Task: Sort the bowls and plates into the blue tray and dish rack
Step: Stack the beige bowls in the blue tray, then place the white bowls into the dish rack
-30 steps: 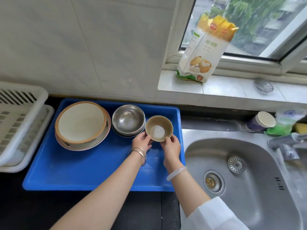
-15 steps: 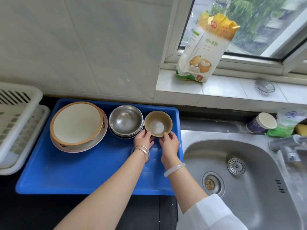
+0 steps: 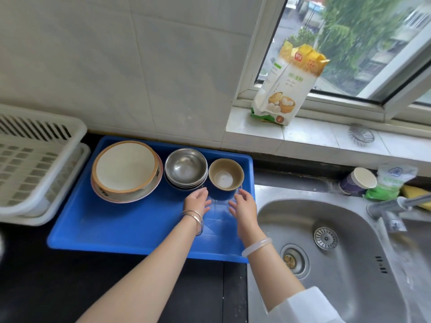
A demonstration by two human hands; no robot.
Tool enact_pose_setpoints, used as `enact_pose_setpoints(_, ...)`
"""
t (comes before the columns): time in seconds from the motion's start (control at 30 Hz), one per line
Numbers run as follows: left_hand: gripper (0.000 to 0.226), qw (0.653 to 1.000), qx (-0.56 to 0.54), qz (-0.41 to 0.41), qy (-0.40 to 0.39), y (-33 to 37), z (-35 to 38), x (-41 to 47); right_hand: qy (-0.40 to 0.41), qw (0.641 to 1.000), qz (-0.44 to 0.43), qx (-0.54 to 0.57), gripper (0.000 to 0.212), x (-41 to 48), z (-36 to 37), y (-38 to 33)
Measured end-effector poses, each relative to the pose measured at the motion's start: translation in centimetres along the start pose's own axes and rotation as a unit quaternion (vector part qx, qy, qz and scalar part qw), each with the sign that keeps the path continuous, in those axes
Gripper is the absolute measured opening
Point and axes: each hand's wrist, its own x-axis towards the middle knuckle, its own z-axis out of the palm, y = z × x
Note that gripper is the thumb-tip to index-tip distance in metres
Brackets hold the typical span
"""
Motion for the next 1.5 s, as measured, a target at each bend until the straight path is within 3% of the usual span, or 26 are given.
enact_pose_setpoints(0.2, 0.029, 0.997, 0.047, 0.058, 0.038, 0.5, -7.9, -4.5, -0.091, 0.986, -0.065, -0.126, 0.017, -6.4, 2.7, 1.7)
enact_pose_setpoints(0.43, 0.023, 0.970, 0.080, 0.111, 0.199, -1.1, -21.8, -10.5, -0.248, 0.934, -0.092, -0.240, 0.022, -14.3, 11.2, 6.2)
enact_pose_setpoints(0.7, 0.028, 0.869, 0.072, 0.135, 0.471, -4.5, -35.6, -17.0, -0.375, 0.851, -0.073, -0.360, 0.024, -20.9, 23.6, 12.2)
enact_pose_setpoints(0.87, 0.042, 0.795, 0.091, 0.160, 0.578, -6.5, -41.4, -18.3, -0.377, 0.841, -0.047, -0.385, 0.038, -22.9, 30.1, 13.7)
enact_pose_setpoints(1.0, 0.059, 0.822, -0.019, 0.102, 0.560, -7.4, -44.4, -17.8, -0.370, 0.841, -0.035, -0.392, 0.035, -23.4, 33.7, 14.3)
enact_pose_setpoints(1.1, 0.056, 0.846, -0.105, 0.090, 0.515, -7.6, -45.3, -17.7, -0.344, 0.852, -0.034, -0.393, 0.027, -23.3, 35.1, 14.5)
enact_pose_setpoints(1.27, 0.051, 0.849, -0.159, 0.105, 0.492, -7.9, -46.1, -17.8, -0.300, 0.906, 0.016, -0.297, 0.029, -23.0, 36.2, 14.4)
enact_pose_setpoints(1.5, 0.053, 0.850, -0.291, 0.101, 0.427, -8.0, -46.8, -17.8, -0.307, 0.925, -0.015, -0.225, 0.024, -23.7, 34.1, 11.7)
